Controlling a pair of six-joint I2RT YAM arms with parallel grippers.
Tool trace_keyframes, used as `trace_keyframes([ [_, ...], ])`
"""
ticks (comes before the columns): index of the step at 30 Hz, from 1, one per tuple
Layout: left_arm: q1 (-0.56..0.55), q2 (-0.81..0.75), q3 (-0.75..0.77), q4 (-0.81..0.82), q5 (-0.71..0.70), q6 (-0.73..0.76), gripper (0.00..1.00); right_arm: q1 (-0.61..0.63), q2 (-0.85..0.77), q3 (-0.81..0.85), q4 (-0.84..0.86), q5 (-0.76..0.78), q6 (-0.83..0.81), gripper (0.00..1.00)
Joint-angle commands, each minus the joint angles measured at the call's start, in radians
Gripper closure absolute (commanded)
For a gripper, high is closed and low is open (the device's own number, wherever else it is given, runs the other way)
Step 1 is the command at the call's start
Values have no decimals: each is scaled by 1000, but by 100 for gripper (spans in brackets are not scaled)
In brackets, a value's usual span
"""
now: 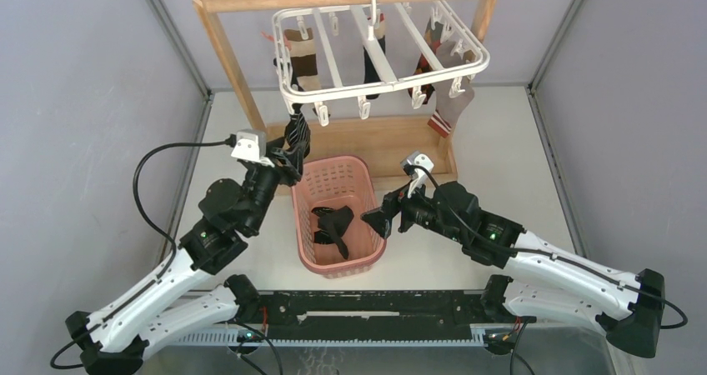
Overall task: Remove the socks clipped to the hanger
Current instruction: Remove the sock from the hanger.
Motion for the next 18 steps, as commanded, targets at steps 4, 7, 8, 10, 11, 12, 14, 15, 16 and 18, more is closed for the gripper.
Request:
trace_keyframes([
  [4, 49, 48, 77, 39, 25, 10, 62, -7, -12, 4, 47, -3, 15, 10],
  [7, 74, 72, 85, 37, 50, -3, 77, -9, -15, 4, 47, -3, 16, 10],
  [8, 77, 77, 89, 34, 54, -8, 82, -9, -17, 4, 47, -3, 15, 10],
  [10, 82, 81, 95, 29, 58, -11, 91, -10, -21, 3, 50, -3, 16, 10],
  [11, 82, 78, 97, 27, 58, -13, 96, -10, -22, 4, 51, -4, 15, 10],
  [12, 83, 75, 97, 26, 59, -15, 98, -11, -24, 4, 52, -4, 13, 10],
  [14, 83, 72, 100, 19, 63, -17, 100, -15, -27, 4, 59, -10, 11, 11],
  [15, 84, 71, 103, 12, 63, -17, 100, -19, -27, 4, 63, -13, 12, 11],
  [16, 84, 70, 108, 6, 66, -19, 100, -22, -27, 5, 67, -13, 13, 11],
  [18, 83, 67, 113, -8, 74, -25, 100, -25, -25, 10, 76, -7, 16, 13],
])
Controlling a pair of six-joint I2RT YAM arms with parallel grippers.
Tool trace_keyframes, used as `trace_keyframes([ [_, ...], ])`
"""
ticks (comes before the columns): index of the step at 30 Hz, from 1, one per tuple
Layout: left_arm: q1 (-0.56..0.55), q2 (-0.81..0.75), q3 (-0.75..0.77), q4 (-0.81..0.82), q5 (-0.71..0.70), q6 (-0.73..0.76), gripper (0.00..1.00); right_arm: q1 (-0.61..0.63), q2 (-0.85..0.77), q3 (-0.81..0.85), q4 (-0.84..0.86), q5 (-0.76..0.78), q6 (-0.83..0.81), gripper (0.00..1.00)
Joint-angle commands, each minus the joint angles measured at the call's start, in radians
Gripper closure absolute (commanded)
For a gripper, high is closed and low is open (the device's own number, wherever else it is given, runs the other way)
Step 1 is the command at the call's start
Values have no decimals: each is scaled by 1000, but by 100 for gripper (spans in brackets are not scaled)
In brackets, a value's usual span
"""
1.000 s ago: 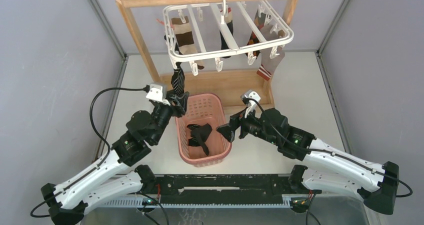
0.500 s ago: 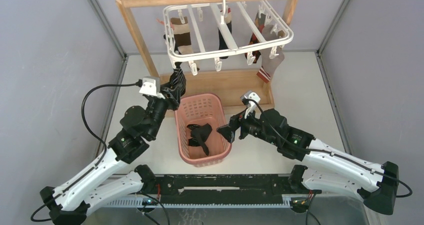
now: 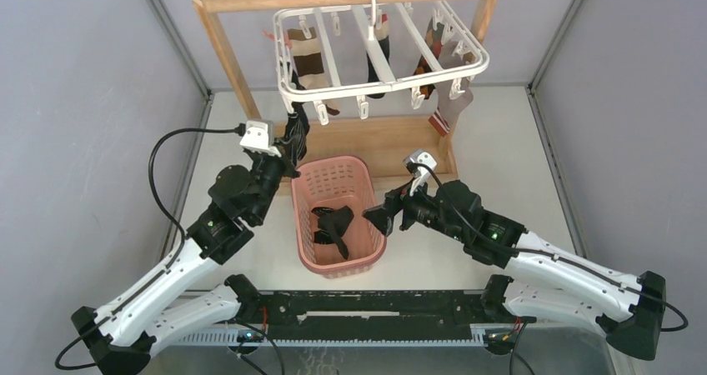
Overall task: Remove the socks clipped to the hanger
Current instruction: Remove the sock from the hanger.
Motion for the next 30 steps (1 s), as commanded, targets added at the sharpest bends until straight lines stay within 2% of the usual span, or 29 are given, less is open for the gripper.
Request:
trace_keyframes([
  [1, 7, -20, 84, -6, 33, -24, 100, -12, -14, 16, 78, 7, 14, 14],
  [4, 7, -12, 116, -60, 59, -48, 100, 9, 8, 51, 71, 82, 12, 20],
  [6, 8, 20, 174, -144, 69, -68, 100, 30, 28, 80, 67, 130, -2, 20],
  [10, 8, 93, 266, -265, 111, -96, 100, 49, 50, 99, 130, 119, -30, 21],
  [22, 8, 58, 254, -309, 164, -148, 100, 69, 146, 101, 409, 124, -205, 17],
  [30, 8, 32, 244, -323, 200, -175, 100, 59, 243, 102, 589, 53, -307, 13],
])
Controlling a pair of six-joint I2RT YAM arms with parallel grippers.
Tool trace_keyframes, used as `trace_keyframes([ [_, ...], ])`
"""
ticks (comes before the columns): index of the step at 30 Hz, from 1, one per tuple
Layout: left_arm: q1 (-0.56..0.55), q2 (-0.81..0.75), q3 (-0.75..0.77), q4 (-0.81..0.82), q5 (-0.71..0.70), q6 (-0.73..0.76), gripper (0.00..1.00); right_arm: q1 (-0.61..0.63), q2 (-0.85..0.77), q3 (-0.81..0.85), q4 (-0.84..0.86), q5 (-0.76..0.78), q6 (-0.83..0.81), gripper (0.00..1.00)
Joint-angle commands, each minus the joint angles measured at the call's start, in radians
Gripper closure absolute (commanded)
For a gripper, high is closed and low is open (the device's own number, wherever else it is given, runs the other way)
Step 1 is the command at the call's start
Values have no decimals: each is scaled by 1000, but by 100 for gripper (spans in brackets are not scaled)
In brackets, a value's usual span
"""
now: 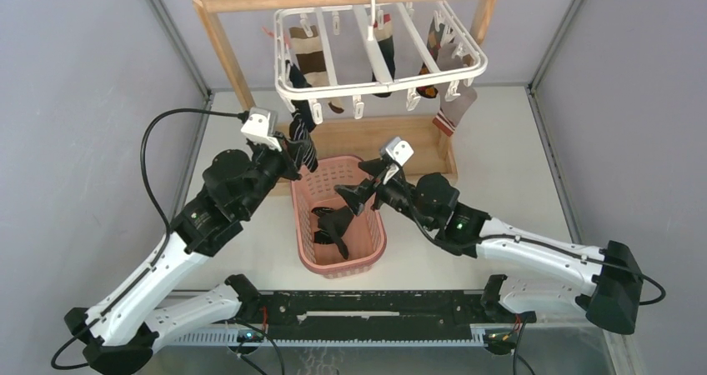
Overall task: Remove the socks clipped to the hanger
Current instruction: Remove the sock from the hanger.
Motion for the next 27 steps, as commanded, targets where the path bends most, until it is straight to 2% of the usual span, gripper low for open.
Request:
trace_keyframes([
  [1, 5, -23, 28, 9, 45, -33, 100, -8, 34, 48, 177, -56, -78, 13],
  [10, 9, -15, 30, 3, 86, -48, 100, -51, 119, 100, 240, -222, -63, 4],
  [27, 37, -39, 32, -21, 146, -49, 100, -93, 313, 276, 188, -340, -97, 1],
])
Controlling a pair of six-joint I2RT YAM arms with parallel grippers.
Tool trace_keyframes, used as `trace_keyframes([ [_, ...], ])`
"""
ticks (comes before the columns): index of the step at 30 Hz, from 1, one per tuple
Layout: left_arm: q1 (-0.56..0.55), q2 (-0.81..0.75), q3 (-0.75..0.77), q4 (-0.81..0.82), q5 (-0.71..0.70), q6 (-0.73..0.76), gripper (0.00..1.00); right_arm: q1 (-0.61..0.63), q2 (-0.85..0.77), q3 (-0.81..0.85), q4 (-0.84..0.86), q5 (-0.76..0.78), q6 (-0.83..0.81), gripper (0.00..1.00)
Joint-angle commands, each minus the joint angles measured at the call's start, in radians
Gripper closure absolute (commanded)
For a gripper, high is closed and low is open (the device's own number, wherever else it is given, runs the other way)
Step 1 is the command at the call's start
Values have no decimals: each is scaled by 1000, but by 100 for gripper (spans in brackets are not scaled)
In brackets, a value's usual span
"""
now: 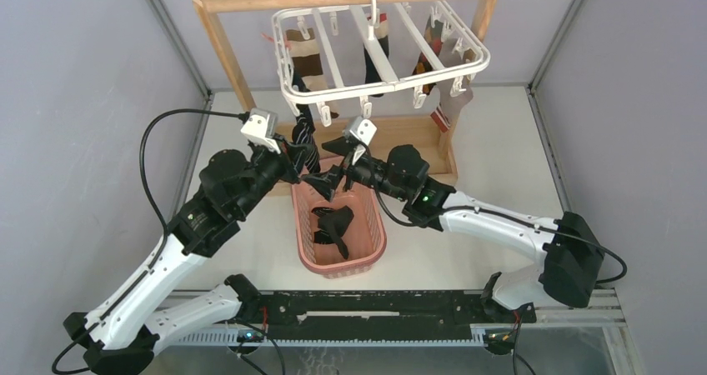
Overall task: Remove the socks clipped to the hanger
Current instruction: Remove the sock from the hanger.
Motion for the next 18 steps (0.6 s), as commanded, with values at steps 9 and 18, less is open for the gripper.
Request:
trace_keyframes([
  [9, 15, -39, 29, -5, 61, -11, 100, -21, 83, 104, 16, -28, -42, 3],
  [18, 20, -50, 20, -15, 57, -8, 99, -21, 104, 138, -3, -14, -39, 22],
])
